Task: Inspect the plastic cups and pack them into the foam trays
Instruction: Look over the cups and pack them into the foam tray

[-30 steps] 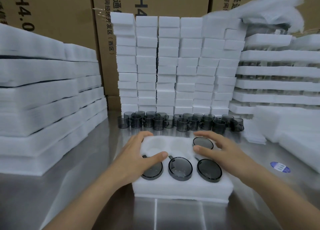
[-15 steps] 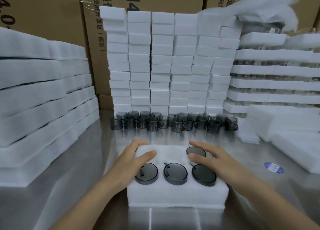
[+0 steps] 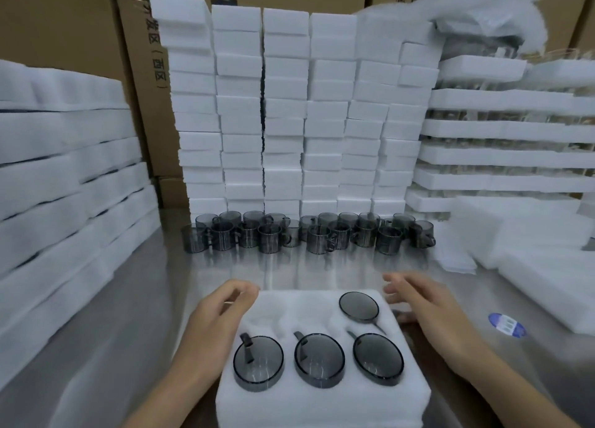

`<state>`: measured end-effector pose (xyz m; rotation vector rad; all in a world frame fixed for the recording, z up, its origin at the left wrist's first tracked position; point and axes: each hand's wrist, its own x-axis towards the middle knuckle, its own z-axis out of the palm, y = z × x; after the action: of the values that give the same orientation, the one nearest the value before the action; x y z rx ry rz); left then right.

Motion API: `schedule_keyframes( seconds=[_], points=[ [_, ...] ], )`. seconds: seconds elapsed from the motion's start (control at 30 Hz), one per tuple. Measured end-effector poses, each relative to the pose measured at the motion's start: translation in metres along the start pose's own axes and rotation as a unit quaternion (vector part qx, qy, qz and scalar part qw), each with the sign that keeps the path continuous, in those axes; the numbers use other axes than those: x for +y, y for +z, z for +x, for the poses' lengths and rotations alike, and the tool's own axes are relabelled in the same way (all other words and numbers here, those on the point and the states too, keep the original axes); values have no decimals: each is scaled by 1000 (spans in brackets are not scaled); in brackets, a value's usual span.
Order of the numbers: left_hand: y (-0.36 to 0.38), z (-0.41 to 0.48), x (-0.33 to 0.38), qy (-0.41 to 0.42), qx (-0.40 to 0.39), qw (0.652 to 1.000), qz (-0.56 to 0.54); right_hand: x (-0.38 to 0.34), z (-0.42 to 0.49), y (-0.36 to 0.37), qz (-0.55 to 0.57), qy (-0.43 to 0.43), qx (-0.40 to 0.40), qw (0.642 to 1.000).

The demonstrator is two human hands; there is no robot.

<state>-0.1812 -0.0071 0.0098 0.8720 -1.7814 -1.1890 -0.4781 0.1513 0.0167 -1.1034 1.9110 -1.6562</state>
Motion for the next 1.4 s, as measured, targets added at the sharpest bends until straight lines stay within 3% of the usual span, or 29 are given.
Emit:
schedule_keyframes(
  seconds=[0.07, 0.27, 0.43, 0.77, 1.0, 1.17, 1.4],
  points=[
    [-1, -1, -1, -6, 7, 1000, -2, 14, 17, -5, -38, 8, 56, 998],
    [1, -2, 2, 4, 13, 1000, -24, 25, 97, -2, -175, -49, 97, 979],
    [2, 1, 3, 27, 16, 999, -42, 36, 133, 2, -261, -63, 75, 960],
    [1, -1, 5, 21, 6, 999, -32, 26, 102, -2, -231, -26, 115, 966],
    [-2, 0, 7, 1, -7, 1000, 8, 18, 9, -9, -89, -9, 148, 985],
    [-5, -5, 26, 37, -1, 999, 34, -10, -25, -3, -94, -93, 170, 976],
    [0, -33, 56, 217, 69, 960, 163, -70, -52, 31, -83, -284, 127, 947]
  ],
)
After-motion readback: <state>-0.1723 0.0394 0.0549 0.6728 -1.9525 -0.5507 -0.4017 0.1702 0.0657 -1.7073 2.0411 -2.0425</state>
